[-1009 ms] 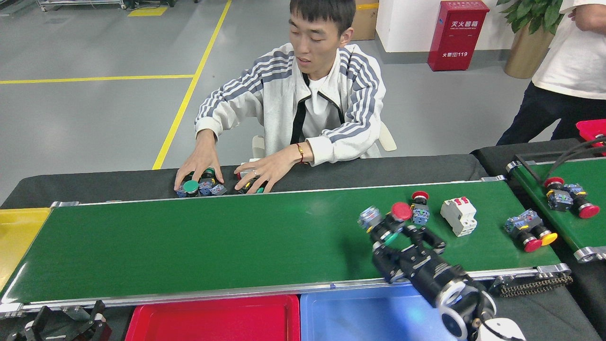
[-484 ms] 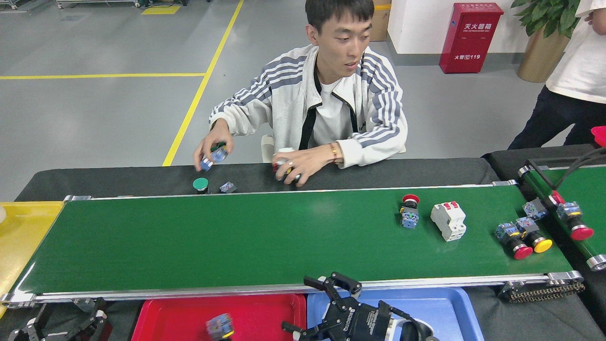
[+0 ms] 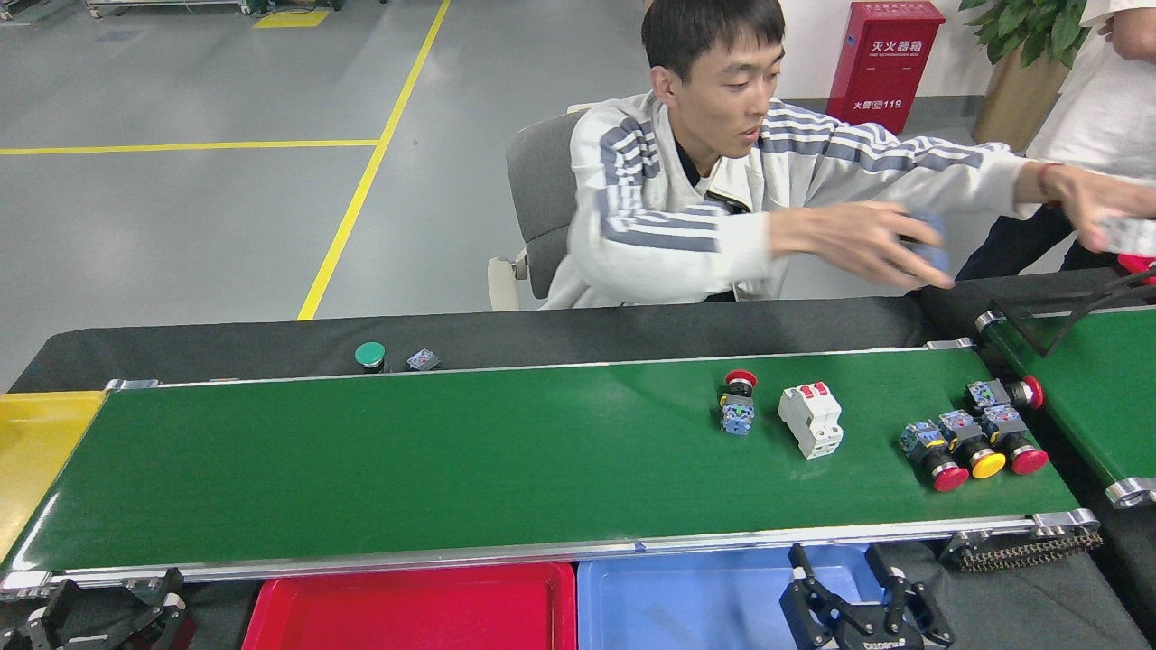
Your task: Pick switch part from conveyor to tray
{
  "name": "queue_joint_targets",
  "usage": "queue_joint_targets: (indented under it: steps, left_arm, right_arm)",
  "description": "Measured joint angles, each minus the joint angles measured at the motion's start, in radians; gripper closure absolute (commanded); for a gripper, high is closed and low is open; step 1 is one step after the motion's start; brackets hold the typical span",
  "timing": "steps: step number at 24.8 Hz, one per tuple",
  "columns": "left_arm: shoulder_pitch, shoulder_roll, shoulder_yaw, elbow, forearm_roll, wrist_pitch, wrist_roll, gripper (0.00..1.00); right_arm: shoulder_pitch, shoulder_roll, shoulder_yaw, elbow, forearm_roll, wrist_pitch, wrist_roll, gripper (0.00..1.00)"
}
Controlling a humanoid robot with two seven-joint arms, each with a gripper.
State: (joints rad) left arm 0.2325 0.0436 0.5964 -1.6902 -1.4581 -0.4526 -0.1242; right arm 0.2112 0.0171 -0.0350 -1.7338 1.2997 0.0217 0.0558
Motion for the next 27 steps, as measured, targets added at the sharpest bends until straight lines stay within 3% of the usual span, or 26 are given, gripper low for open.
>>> queue_joint_targets:
  steps: [5, 9, 18, 22, 23, 24, 27]
  left_arm:
    - [0.000, 0.000, -0.002, 0.000, 0.000, 0.000, 0.000, 0.00]
    - [-0.003, -0.001, -0.003, 0.000, 0.000, -0.003, 0.000, 0.00]
    - [-0.008, -0.001, -0.003, 0.000, 0.000, 0.008, 0.000, 0.00]
    - [-0.012, -0.001, -0.003, 0.000, 0.000, 0.008, 0.000, 0.00]
    - [-0.012, -0.001, -0.003, 0.000, 0.000, 0.008, 0.000, 0.00]
    - [-0.014, -0.001, -0.003, 0.000, 0.000, 0.008, 0.000, 0.00]
    - [-0.016, -0.001, -0.003, 0.000, 0.000, 0.008, 0.000, 0.00]
  right_arm:
    - [-0.158, -0.036, 0.020, 0.088, 0.016, 0.030, 0.040, 0.08]
    - [-0.256, -0.064, 0.119, 0.178, 0.035, 0.031, 0.058, 0.08]
    - [-0.363, -0.058, 0.243, 0.323, 0.036, 0.035, 0.089, 0.03]
    - [-0.422, -0.008, 0.248, 0.401, 0.037, 0.037, 0.090, 0.04]
    - [-0.443, 0.004, 0.255, 0.426, 0.037, 0.037, 0.091, 0.09]
    - [-0.465, 0.009, 0.270, 0.453, 0.038, 0.037, 0.091, 0.21]
    - [-0.517, 0.009, 0.324, 0.507, 0.038, 0.037, 0.091, 0.68]
